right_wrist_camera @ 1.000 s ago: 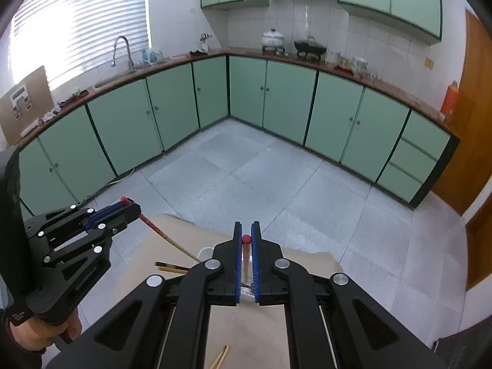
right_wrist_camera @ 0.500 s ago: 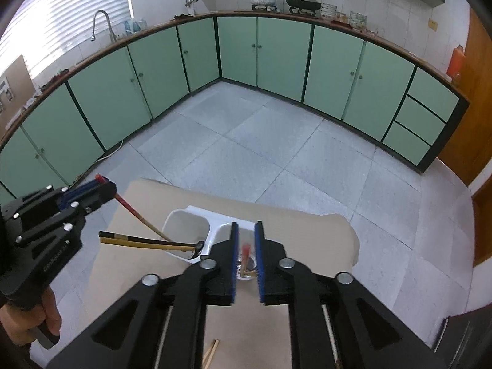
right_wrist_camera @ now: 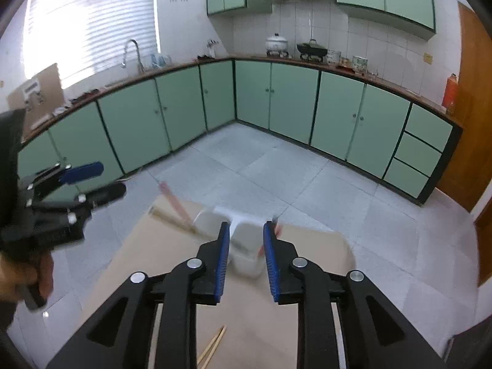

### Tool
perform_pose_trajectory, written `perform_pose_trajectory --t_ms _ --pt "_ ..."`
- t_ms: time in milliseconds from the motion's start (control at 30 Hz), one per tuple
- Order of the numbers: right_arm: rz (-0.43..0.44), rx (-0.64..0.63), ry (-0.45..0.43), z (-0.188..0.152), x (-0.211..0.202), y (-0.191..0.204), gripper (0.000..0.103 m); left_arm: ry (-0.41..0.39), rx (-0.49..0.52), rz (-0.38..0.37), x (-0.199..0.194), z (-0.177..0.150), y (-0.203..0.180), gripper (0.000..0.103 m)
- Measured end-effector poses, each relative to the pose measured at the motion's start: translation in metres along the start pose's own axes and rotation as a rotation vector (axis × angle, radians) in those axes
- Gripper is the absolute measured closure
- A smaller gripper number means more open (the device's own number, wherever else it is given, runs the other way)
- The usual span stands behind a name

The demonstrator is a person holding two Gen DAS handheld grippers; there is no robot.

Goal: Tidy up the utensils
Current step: 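Move both tools back to the last two chopsticks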

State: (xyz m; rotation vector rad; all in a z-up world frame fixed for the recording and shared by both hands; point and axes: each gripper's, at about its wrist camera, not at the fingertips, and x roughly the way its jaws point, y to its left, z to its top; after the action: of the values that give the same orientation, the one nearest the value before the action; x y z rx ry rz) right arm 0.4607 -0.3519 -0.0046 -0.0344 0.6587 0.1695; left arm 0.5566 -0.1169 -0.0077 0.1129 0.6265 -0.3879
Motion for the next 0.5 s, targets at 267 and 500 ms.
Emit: perform_pose_trajectory --t_ms 267,500 --pt "-0.011 0.078 0.014 -0.230 -0.015 0.051 0.080 -0.004 -0.087 0.068 -0.052 -0.160 0.014 0.026" --pt "-0.030 0.103 0.073 -0.349 -0.006 0.111 0.080 0.002 -0.193 0.111 -0.079 -0.254 0.023 0.026"
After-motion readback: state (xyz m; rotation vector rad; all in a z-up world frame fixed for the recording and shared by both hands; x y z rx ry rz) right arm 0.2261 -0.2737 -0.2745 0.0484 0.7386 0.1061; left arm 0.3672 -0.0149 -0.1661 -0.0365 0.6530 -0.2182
